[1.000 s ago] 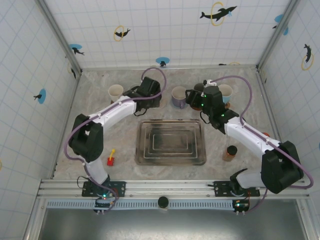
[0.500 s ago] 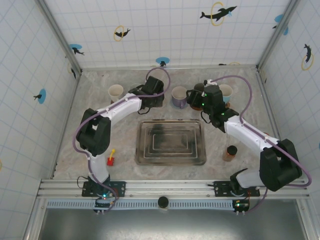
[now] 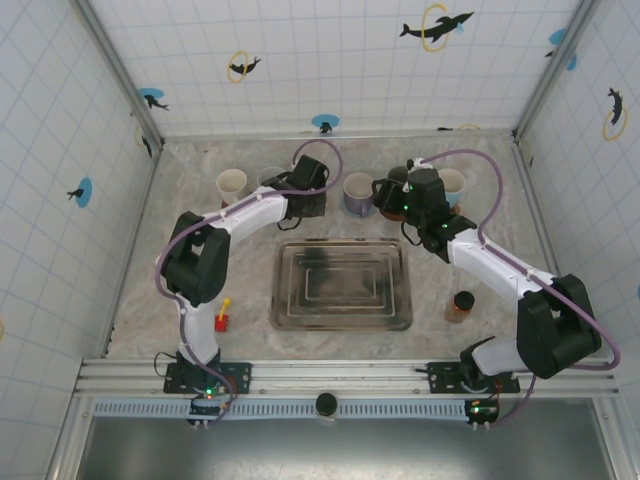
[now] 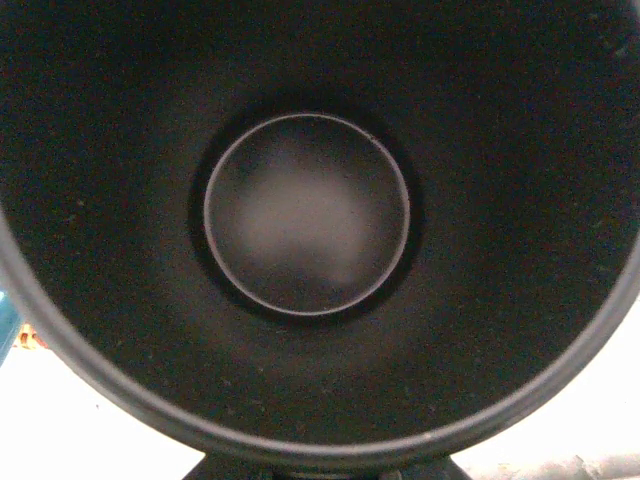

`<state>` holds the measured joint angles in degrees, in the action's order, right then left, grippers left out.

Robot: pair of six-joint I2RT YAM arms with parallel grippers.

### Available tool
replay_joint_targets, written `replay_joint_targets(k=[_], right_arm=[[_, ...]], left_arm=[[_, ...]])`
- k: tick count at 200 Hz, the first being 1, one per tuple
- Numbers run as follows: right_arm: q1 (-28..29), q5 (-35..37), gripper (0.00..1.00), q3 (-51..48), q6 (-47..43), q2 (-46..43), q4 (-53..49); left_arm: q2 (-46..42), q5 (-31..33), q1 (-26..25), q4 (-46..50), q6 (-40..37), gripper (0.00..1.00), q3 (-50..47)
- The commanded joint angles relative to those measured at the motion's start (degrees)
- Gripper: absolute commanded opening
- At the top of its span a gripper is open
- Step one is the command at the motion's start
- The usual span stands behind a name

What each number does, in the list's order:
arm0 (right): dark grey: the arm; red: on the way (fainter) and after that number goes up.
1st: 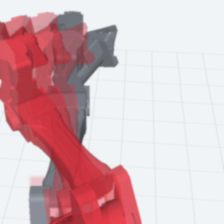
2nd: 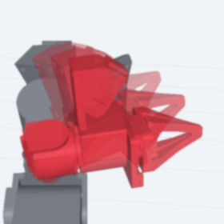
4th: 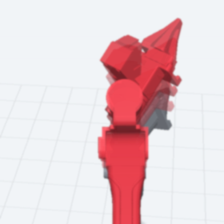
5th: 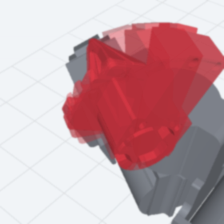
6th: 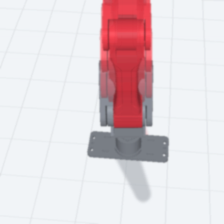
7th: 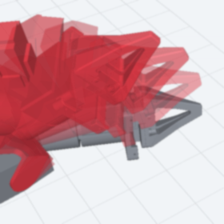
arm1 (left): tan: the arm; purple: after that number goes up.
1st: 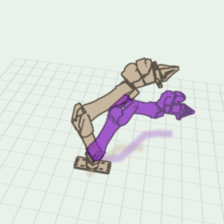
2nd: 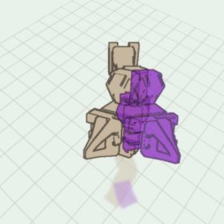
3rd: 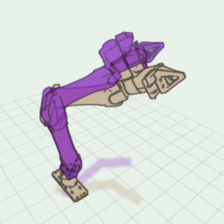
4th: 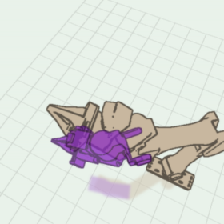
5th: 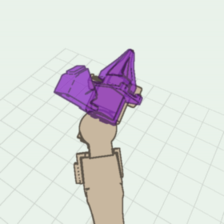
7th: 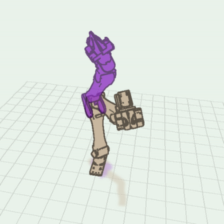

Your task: Place the cup by the coaster

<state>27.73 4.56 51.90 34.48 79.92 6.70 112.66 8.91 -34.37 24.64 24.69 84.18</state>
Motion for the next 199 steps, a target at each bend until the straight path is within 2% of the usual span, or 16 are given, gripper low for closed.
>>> replay_joint_targets(k=[1,199], right_arm=[[-0.3,-0.2,0.74,2.0,-0.2,0.5,0.7],[-0.6,-0.8,0.73,2.3,0.1,1.6,0.8]], left_arm=[[0.0,2.6,0.6,-4.6,1.4,0.00,2.3],[2.2,2.9,1.1,-6.1,2.8,0.00,1.4]])
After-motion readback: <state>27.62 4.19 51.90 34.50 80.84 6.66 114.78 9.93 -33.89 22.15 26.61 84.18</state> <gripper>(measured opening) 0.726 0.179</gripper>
